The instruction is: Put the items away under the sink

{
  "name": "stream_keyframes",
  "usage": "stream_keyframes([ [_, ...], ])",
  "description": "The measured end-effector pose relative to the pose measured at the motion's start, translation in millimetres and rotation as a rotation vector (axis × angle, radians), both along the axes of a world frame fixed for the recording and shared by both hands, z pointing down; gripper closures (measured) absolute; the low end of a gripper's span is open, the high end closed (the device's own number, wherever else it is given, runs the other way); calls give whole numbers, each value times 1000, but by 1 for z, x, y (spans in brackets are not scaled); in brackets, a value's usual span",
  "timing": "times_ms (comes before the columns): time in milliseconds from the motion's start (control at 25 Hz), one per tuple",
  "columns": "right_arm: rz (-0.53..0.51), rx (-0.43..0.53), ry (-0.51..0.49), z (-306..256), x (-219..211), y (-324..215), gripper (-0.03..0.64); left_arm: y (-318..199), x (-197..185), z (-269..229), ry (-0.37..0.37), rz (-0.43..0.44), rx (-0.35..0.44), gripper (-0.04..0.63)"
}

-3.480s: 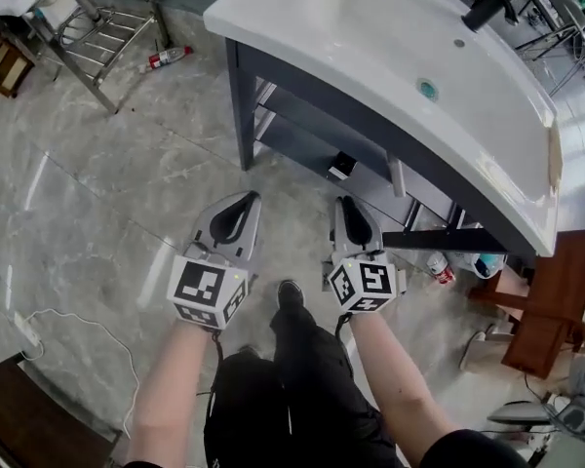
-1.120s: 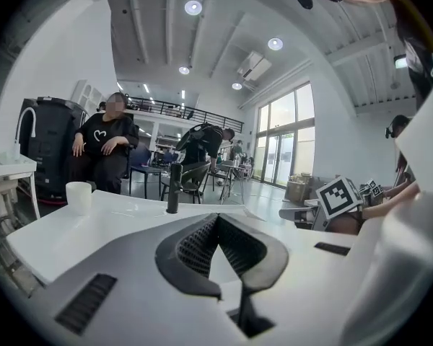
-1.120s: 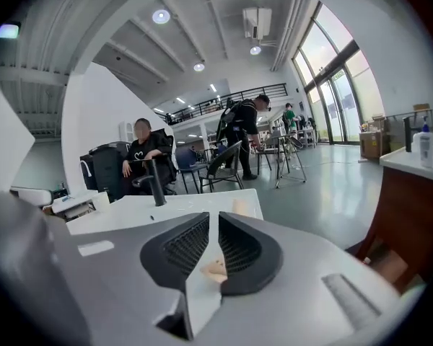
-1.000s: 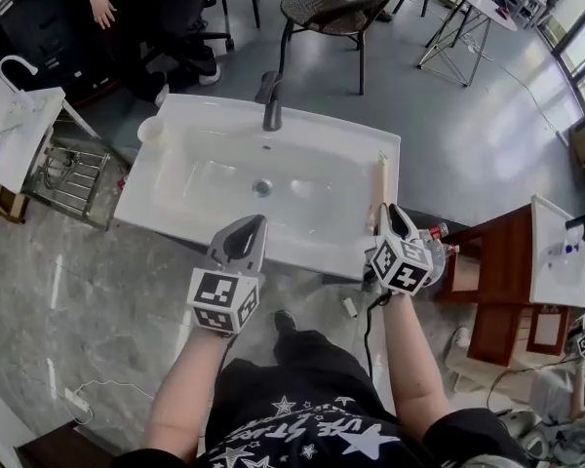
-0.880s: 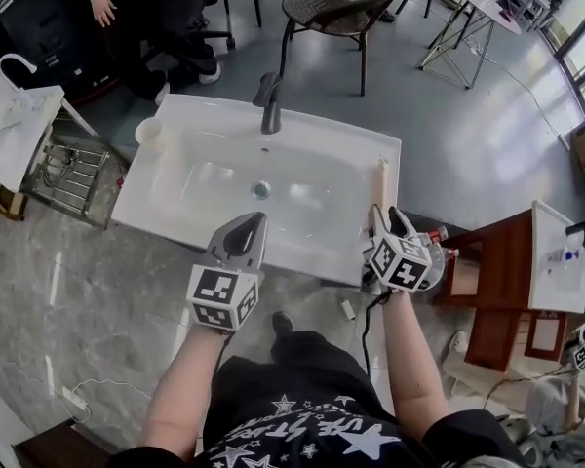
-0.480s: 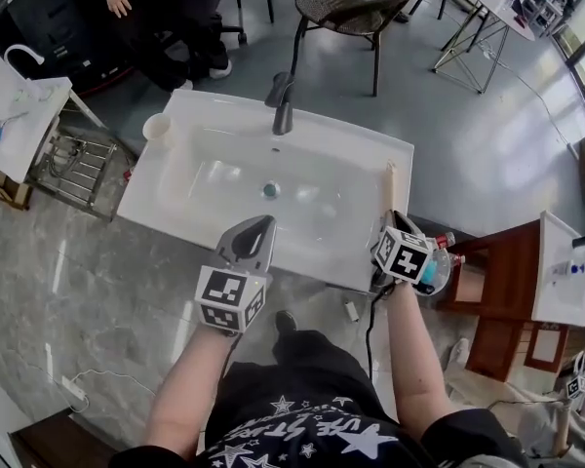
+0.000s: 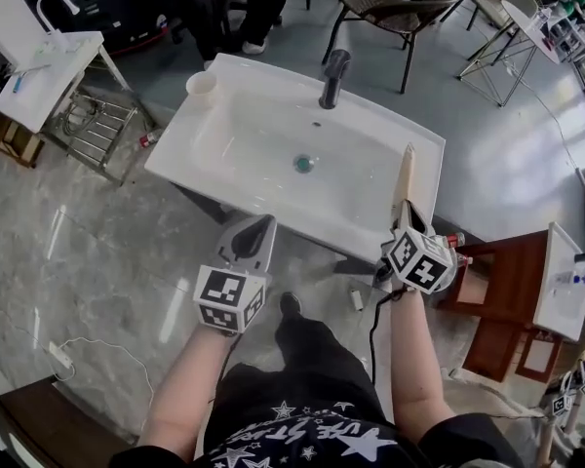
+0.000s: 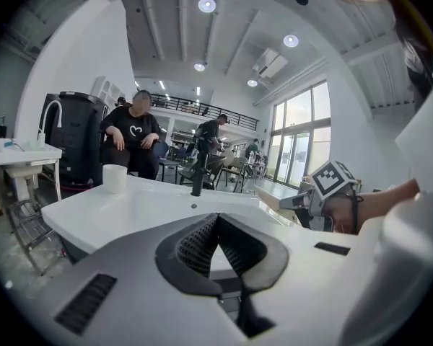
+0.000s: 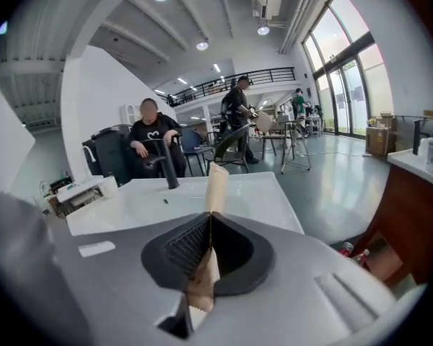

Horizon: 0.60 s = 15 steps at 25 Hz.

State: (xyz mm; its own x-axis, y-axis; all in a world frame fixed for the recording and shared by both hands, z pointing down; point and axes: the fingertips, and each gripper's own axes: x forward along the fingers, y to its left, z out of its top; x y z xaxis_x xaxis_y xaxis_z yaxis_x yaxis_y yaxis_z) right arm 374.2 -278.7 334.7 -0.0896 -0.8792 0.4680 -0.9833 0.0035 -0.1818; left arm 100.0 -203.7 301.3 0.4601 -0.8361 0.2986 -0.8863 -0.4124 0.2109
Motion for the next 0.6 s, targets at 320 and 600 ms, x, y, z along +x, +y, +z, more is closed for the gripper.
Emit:
stream_keyframes([
  [320,-210,103,-67,-21,-130,107,611,100,-69,18,1,-45,-15,586],
  [600,-367,83,-49,21,-221,223,611,201,-138,51,-12,-93,-43,586],
])
